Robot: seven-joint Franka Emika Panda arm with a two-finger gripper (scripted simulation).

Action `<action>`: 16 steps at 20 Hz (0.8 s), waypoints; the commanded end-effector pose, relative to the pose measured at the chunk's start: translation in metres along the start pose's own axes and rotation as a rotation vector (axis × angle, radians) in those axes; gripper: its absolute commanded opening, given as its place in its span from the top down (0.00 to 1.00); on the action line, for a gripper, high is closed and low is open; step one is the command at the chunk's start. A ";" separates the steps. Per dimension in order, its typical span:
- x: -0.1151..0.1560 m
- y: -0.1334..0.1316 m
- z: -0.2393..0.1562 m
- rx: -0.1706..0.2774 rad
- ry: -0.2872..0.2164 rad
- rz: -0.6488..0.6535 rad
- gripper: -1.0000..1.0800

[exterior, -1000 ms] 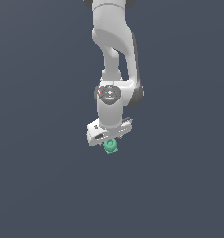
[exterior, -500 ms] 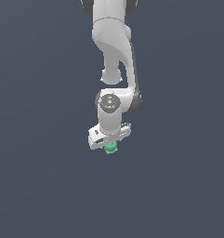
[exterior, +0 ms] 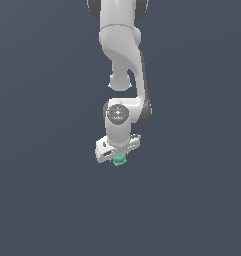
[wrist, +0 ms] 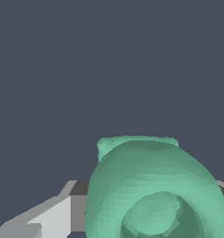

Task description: Pick up the object and move it to a goal position.

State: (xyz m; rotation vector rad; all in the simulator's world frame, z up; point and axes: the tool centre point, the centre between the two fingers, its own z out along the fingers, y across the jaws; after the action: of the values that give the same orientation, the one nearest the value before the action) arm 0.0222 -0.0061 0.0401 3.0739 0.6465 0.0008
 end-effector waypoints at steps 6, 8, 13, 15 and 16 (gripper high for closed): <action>0.000 0.000 0.000 0.000 0.000 0.000 1.00; 0.001 0.000 -0.001 0.000 0.000 0.000 1.00; 0.005 0.001 -0.014 0.000 0.000 0.000 1.00; 0.009 0.001 -0.024 0.000 0.000 0.000 1.00; 0.011 0.002 -0.029 0.000 0.000 0.000 1.00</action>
State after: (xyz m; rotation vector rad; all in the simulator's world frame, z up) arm 0.0298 -0.0041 0.0611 3.0742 0.6463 -0.0010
